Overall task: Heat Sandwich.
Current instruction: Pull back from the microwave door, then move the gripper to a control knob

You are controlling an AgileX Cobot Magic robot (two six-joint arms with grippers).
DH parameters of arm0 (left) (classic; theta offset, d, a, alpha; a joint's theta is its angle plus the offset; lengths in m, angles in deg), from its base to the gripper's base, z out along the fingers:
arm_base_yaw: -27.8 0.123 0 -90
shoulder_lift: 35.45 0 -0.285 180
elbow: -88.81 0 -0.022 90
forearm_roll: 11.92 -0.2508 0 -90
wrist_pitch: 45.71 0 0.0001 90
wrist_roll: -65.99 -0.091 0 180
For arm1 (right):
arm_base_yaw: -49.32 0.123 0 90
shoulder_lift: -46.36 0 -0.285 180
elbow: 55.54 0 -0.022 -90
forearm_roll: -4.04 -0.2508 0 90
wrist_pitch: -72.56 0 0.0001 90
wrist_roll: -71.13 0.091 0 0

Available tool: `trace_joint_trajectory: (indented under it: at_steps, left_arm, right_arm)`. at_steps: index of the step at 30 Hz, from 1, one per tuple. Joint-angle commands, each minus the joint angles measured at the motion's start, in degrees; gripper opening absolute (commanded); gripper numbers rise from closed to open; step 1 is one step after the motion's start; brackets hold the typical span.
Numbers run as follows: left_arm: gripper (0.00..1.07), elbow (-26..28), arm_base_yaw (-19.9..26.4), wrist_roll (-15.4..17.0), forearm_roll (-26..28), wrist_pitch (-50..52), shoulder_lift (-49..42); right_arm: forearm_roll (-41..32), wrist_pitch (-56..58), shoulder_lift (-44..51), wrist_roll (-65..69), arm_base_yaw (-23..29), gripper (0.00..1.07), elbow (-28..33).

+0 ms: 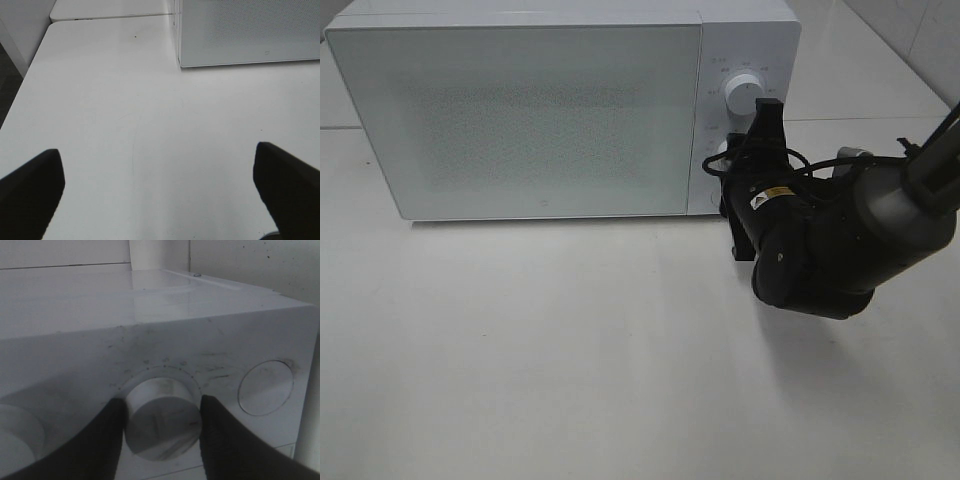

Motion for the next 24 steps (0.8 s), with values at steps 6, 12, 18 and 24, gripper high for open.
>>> trace_joint_trajectory:
  at_steps: [6, 12, 18, 24]
  left_arm:
    - [0.97, -0.23, 0.23, 0.06, 0.06, 0.52, -1.55]
    - [0.97, -0.23, 0.23, 0.06, 0.06, 0.52, -1.55]
    - [0.97, -0.23, 0.23, 0.06, 0.06, 0.52, -1.55]
    - [0.97, -0.23, 0.23, 0.06, 0.06, 0.52, -1.55]
  right_arm:
    - [0.69, -5.21, 1.32, 0.06, -0.11, 0.08, -1.32]
    - [0.69, -5.21, 1.32, -0.92, -0.11, 0.10, -1.32]
    - [0.34, -5.27, 1.32, -0.86, -0.11, 0.27, -1.32]
    - [-0.17, -5.27, 1.32, -0.92, -0.11, 0.63, -1.26]
